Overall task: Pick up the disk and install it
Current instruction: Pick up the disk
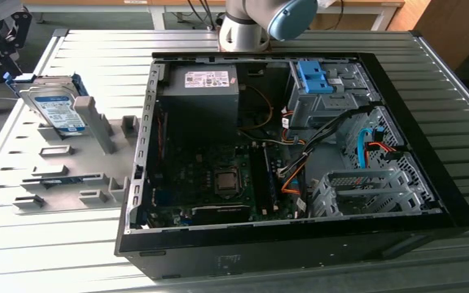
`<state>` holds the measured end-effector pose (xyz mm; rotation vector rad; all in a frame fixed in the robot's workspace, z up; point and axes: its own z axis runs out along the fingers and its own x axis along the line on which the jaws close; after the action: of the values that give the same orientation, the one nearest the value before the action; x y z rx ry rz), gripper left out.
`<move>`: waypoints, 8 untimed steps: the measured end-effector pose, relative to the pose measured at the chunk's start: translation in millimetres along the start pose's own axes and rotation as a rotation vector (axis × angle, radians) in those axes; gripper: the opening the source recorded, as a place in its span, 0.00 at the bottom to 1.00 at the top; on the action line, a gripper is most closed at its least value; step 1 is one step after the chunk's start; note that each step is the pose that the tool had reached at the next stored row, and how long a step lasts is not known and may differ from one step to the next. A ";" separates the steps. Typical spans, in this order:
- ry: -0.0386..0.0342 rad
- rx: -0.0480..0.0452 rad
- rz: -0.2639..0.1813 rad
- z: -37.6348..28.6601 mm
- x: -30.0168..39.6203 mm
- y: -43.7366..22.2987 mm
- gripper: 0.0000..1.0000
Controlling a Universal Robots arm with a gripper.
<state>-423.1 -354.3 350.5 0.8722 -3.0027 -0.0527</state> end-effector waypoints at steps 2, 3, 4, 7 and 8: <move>0.0000 0.0000 0.000 0.0 0.0 0.0 0.11; 0.0000 0.0000 0.000 0.0 0.0 0.0 0.11; 0.0000 0.0000 0.000 0.0 0.0 0.0 0.11; 0.0002 0.0000 -0.007 0.0 0.0 0.0 0.11; 0.0006 0.0001 -0.018 0.1 0.0 0.0 0.11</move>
<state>-423.1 -354.3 350.4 0.8992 -2.9944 -0.0526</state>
